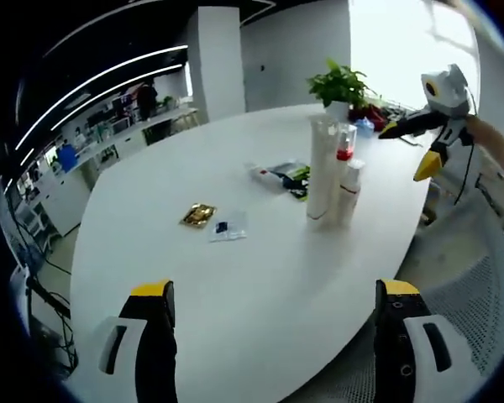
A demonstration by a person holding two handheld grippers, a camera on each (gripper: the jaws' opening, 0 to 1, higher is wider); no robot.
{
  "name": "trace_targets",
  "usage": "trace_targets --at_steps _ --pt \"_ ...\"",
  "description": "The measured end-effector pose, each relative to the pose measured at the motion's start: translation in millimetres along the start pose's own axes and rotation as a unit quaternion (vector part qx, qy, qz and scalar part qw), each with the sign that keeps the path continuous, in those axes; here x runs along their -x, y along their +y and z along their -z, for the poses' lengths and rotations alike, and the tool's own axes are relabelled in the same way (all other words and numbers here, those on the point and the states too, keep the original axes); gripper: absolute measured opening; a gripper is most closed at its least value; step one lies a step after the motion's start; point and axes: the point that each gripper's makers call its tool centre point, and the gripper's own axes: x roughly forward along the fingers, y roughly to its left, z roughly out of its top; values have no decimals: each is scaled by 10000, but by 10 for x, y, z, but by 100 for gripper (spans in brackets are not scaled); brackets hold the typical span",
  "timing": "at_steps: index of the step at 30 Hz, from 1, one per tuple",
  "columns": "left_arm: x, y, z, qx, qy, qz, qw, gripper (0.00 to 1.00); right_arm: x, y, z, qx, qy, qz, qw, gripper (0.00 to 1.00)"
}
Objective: Arrange the skincare products in the storage area until every visible bottle or jar stands upright without overlapping.
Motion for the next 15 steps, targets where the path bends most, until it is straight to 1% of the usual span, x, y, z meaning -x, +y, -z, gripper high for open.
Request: trace_targets --at_steps 4,6,11,15 --pt "-23 28 36 83 156 -51 9998 97 -108 -188 -19 32 58 -46 10000 68" --pt "-17 42 41 124 193 -89 9997 97 -167 -277 -52 78 56 -39 9999 61" --pt "-7 45 71 213 341 -132 9991 97 -343 -485 -142 56 30 -11 10000 48" --pt "8 41 90 268 406 -161 9987 97 -533 -608 -187 17 65 -81 9999 43"
